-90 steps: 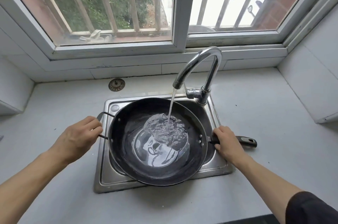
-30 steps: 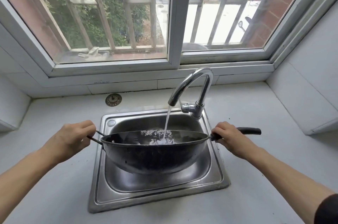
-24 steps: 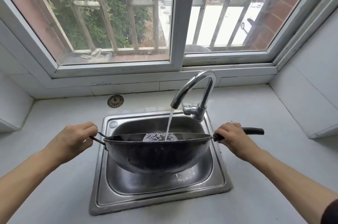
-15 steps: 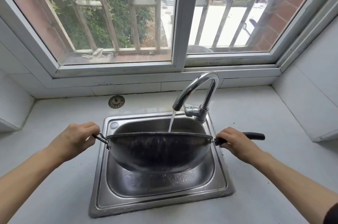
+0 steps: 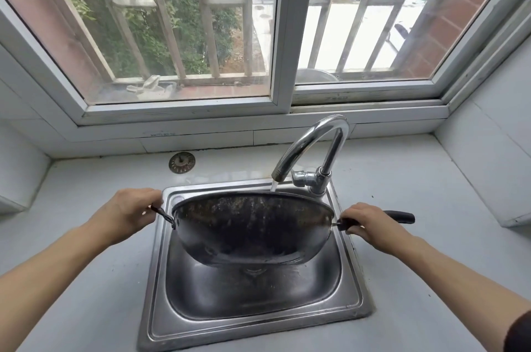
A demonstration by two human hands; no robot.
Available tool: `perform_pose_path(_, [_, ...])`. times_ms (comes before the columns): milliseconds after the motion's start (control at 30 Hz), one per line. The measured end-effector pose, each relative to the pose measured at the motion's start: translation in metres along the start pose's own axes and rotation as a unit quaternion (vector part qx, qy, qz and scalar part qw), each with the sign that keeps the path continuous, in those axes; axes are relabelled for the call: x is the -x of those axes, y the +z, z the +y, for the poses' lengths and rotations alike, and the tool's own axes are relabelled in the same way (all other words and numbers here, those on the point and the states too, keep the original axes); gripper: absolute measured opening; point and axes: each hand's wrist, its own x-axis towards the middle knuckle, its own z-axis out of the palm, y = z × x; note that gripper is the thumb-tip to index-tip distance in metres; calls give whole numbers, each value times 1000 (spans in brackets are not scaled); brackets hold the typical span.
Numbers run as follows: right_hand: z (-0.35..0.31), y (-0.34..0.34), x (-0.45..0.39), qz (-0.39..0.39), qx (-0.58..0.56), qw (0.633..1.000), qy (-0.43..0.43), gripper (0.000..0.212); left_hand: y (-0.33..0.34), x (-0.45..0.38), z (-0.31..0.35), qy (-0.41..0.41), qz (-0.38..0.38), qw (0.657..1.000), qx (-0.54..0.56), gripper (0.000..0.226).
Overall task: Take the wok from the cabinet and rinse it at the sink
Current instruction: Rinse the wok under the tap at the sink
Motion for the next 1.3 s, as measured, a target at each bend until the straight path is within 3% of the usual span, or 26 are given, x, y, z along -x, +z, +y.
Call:
perform_pose_path(700, [19,1,-15,-37,-10,999,23,15,17,-37,-15,-60,-63,996,1,33])
perform_pose_path(1033, [23,3,-16,-48,-12,998,37,17,22,-45,-21,-83,-73,993,28,22])
perform_pose_path(1300, [12,5,-28,-52,-7,999,10,14,12,-34,-27,-81,-54,995,25,29])
